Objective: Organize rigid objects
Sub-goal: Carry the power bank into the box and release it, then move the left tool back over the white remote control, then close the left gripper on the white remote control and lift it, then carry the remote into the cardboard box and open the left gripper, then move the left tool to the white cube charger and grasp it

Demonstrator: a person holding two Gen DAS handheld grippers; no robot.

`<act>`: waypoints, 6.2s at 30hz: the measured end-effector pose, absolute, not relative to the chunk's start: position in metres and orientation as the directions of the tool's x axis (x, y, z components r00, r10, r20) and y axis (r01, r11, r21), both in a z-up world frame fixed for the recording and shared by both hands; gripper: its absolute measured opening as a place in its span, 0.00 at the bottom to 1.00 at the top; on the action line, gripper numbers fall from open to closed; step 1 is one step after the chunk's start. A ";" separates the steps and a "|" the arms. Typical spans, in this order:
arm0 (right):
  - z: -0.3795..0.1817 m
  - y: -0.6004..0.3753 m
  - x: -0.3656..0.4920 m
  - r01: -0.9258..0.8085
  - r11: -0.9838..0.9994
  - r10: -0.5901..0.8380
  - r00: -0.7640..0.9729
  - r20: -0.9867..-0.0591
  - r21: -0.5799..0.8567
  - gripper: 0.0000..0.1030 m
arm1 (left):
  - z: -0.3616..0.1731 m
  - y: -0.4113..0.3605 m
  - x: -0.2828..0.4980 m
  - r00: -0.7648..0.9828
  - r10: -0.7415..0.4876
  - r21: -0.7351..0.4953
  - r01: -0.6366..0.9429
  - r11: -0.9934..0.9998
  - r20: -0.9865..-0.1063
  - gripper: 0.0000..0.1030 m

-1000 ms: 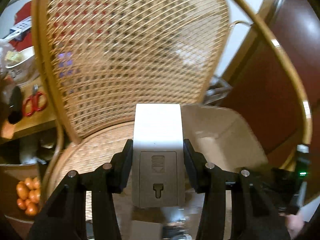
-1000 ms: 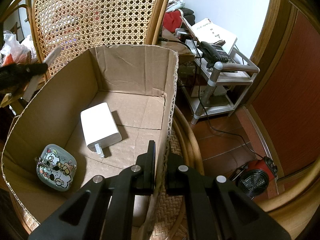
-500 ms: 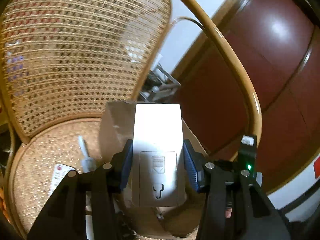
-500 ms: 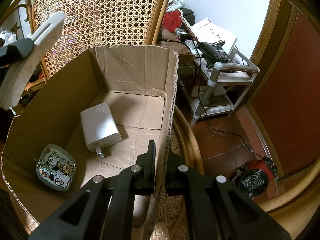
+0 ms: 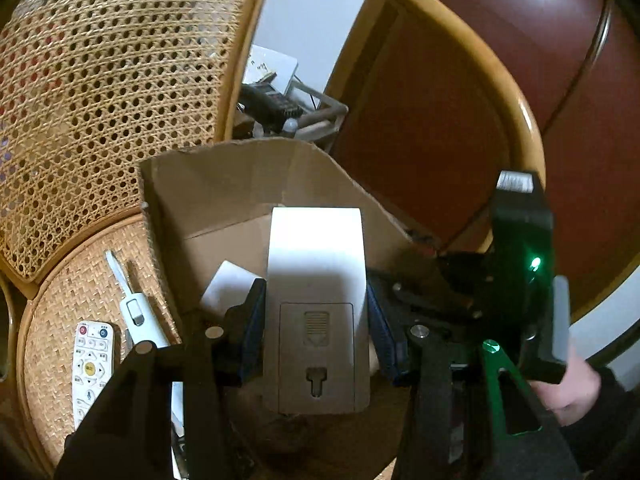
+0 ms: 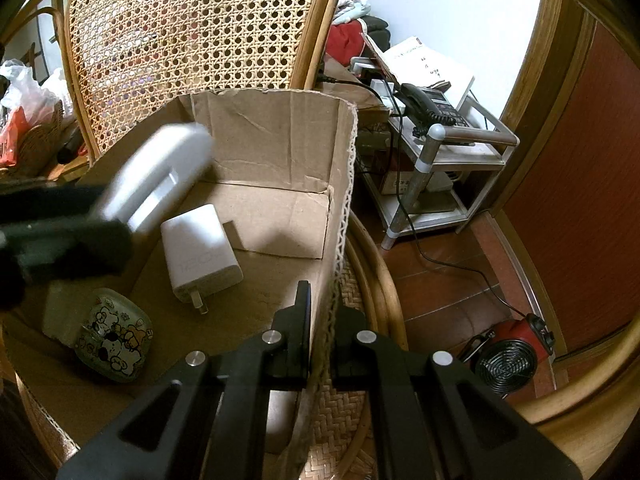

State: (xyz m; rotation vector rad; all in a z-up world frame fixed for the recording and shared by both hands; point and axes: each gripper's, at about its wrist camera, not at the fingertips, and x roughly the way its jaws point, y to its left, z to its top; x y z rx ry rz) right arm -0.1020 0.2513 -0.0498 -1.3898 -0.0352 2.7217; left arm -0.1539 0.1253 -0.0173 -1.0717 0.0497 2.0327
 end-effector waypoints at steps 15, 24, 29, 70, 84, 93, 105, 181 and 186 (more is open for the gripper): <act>-0.050 0.251 -0.102 -0.066 -0.996 0.086 -0.583 -0.808 -0.058 0.07 | -0.033 0.131 -0.170 -0.350 0.574 -0.191 -0.709 -0.679 -0.740 0.54; -0.050 0.251 -0.102 -0.067 -0.996 0.086 -0.583 -0.808 -0.058 0.07 | -0.007 0.098 -0.170 -0.428 0.583 -0.188 -0.672 -0.716 -0.691 0.61; -0.050 0.251 -0.102 -0.067 -0.996 0.086 -0.583 -0.808 -0.058 0.07 | -0.002 0.055 -0.186 -0.504 0.516 -0.140 -0.608 -0.781 -0.693 0.69; -0.050 0.248 -0.102 -0.067 -0.996 0.084 -0.582 -0.809 -0.055 0.07 | -0.123 -0.023 -0.239 -0.332 0.129 0.017 -0.402 -0.916 -0.934 0.38; -0.050 0.248 -0.103 -0.068 -0.996 0.083 -0.582 -0.809 -0.054 0.07 | -0.072 -0.017 -0.234 -0.448 0.204 -0.044 -0.341 -0.939 -0.870 0.38; -0.050 0.248 -0.103 -0.068 -0.996 0.084 -0.582 -0.809 -0.055 0.07 | -0.021 0.005 -0.226 -0.585 0.264 -0.074 -0.328 -0.942 -0.767 0.38; -0.049 0.251 -0.102 -0.071 -0.996 0.087 -0.583 -0.808 -0.056 0.07 | 0.032 0.022 -0.214 -0.696 0.277 -0.088 -0.295 -0.951 -0.662 0.38; -0.051 0.252 -0.098 -0.064 -0.996 0.086 -0.582 -0.809 -0.059 0.08 | -0.045 -0.036 -0.156 -0.639 0.192 -0.009 -0.278 -0.961 -0.745 0.93; -0.052 0.252 -0.099 -0.064 -0.996 0.085 -0.582 -0.809 -0.058 0.08 | -0.077 -0.017 -0.143 -0.533 0.226 0.017 -0.412 -0.911 -0.816 0.80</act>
